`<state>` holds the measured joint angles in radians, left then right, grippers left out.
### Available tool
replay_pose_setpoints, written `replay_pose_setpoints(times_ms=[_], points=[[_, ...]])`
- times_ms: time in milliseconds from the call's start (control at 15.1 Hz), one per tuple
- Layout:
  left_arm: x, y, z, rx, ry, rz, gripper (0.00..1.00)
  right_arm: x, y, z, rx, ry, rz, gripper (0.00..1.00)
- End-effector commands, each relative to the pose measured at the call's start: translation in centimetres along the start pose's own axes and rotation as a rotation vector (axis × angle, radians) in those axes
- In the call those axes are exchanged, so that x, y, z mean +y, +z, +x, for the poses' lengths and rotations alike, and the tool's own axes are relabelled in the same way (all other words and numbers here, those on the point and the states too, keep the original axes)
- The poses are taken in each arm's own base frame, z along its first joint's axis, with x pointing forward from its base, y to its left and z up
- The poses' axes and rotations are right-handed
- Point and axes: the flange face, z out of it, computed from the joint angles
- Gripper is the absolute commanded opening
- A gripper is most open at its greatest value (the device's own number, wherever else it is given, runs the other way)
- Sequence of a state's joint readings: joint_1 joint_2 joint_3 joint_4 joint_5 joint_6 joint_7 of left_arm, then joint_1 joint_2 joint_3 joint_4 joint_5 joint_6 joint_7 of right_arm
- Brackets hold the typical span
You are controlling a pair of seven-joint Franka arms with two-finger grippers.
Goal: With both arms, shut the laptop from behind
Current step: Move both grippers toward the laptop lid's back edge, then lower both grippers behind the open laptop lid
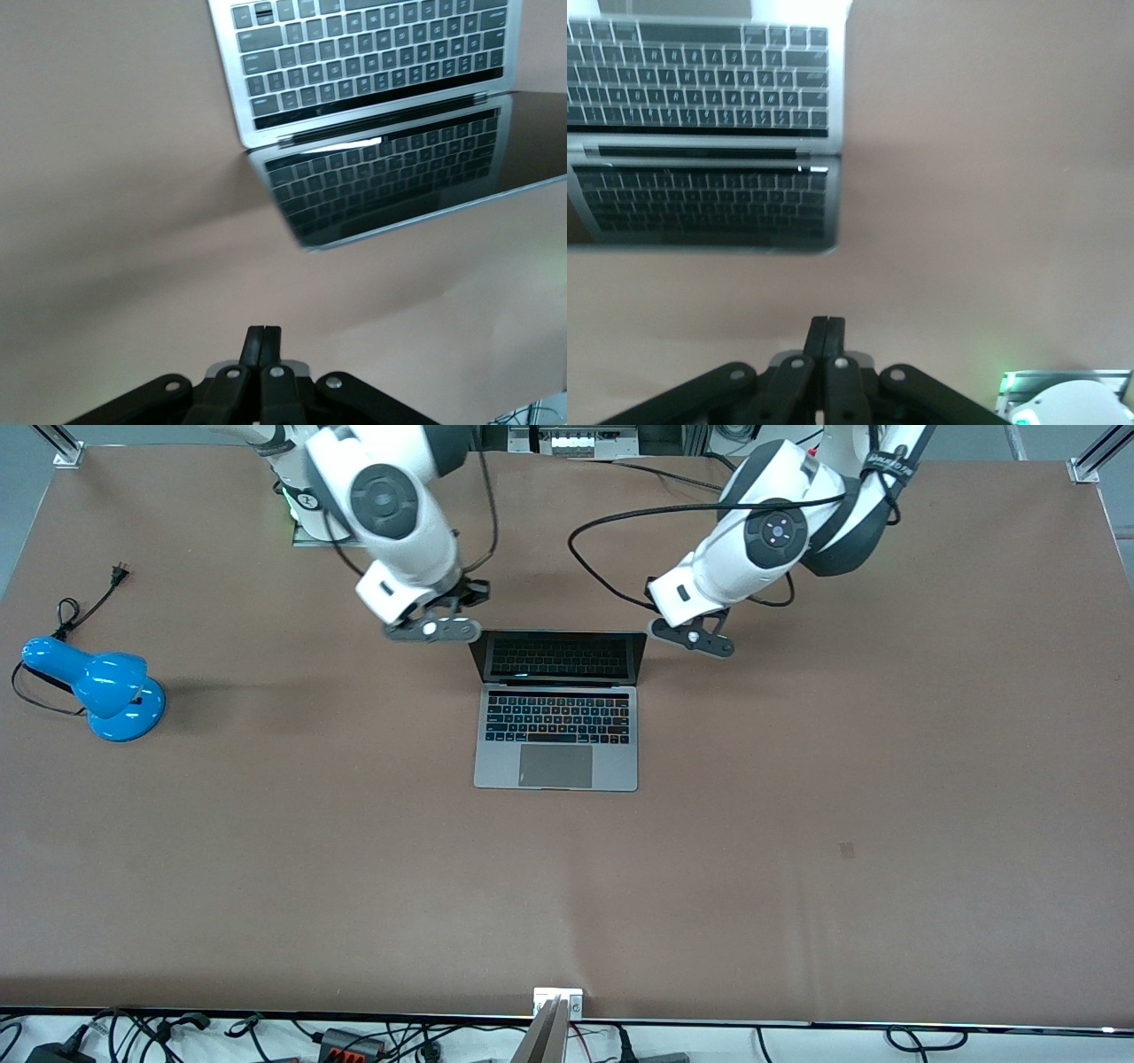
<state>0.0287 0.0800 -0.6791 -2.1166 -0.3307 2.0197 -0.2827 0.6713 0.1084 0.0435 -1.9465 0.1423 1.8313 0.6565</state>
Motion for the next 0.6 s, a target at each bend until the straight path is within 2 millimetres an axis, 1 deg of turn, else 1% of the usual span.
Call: replay_pose_setpoints(times_ms=[0,66,199,265,332,398,531], points=[[0.7,1.7,0.8,0.002,-0.020,-0.042,0.01,-0.7,0.8,-2.1,0.019,0.009,-0.010,0.00],[0.7,2.0,0.9,-0.005,-0.022,-0.046,0.01,-0.7,1.0,-2.0,0.028,0.007,-0.009,0.00],[1.0,2.2,1.0,0.004,-0.018,-0.051,0.01,-0.5,2.0,-1.8,0.057,0.005,0.013,0.00],[1.6,2.9,0.9,-0.006,-0.010,-0.051,0.01,-0.2,2.7,-1.9,0.078,-0.001,0.028,0.00],[1.7,3.2,0.9,-0.009,-0.016,-0.053,0.01,0.2,3.2,-2.0,0.100,-0.011,0.043,0.00],[1.8,3.3,1.1,0.002,-0.019,-0.060,0.01,0.5,3.6,-2.2,0.117,-0.039,0.053,0.00],[1.9,3.7,1.4,-0.001,-0.032,-0.068,0.01,0.5,3.7,-2.2,0.131,-0.048,0.064,0.00]])
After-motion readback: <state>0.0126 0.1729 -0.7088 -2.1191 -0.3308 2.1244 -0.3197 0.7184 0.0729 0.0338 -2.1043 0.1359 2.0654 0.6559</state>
